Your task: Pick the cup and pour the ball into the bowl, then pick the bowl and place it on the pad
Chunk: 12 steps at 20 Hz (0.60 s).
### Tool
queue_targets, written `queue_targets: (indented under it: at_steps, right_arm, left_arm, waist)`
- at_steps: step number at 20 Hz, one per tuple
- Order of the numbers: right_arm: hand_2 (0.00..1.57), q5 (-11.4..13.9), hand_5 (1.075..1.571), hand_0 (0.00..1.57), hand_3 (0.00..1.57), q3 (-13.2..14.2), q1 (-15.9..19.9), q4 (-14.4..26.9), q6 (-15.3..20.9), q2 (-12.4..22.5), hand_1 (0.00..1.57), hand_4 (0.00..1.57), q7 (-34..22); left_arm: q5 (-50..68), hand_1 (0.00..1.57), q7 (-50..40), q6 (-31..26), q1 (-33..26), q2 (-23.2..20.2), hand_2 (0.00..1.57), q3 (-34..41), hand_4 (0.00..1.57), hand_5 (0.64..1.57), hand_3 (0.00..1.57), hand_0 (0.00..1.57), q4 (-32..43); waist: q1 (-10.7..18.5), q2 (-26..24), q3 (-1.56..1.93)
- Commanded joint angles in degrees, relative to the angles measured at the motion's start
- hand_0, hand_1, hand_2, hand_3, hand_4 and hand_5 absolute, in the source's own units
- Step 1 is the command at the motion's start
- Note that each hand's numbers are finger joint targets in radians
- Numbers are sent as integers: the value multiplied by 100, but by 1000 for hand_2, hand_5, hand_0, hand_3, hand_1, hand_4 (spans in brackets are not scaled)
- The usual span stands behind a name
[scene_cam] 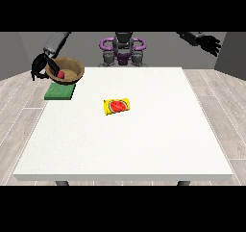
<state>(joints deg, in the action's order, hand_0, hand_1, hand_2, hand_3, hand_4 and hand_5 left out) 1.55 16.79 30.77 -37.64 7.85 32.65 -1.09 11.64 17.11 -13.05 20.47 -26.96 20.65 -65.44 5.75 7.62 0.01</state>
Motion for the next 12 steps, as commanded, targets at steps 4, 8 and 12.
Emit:
queue_targets:
  at_steps: [4,8,12]
  right_arm:
    - [1571,-181,1567,1571,0,178,164,-219,28,-2,1571,793,218]
    - [1571,-304,1567,1571,0,442,50,119,20,159,1571,685,499]
    - [1411,-133,1553,1218,1299,542,167,397,719,226,1218,0,444]
  left_arm:
    - [688,0,392,-960,276,-1260,0,1049,1226,1566,0,0,1137]
    - [512,0,908,-1041,-182,-952,0,879,1187,1557,0,0,1030]
    - [636,0,806,-995,195,-1187,0,988,1188,1558,0,0,978]
  waist:
    - [-175,491,-5]
    - [-13,554,-1]
    - [41,934,0]
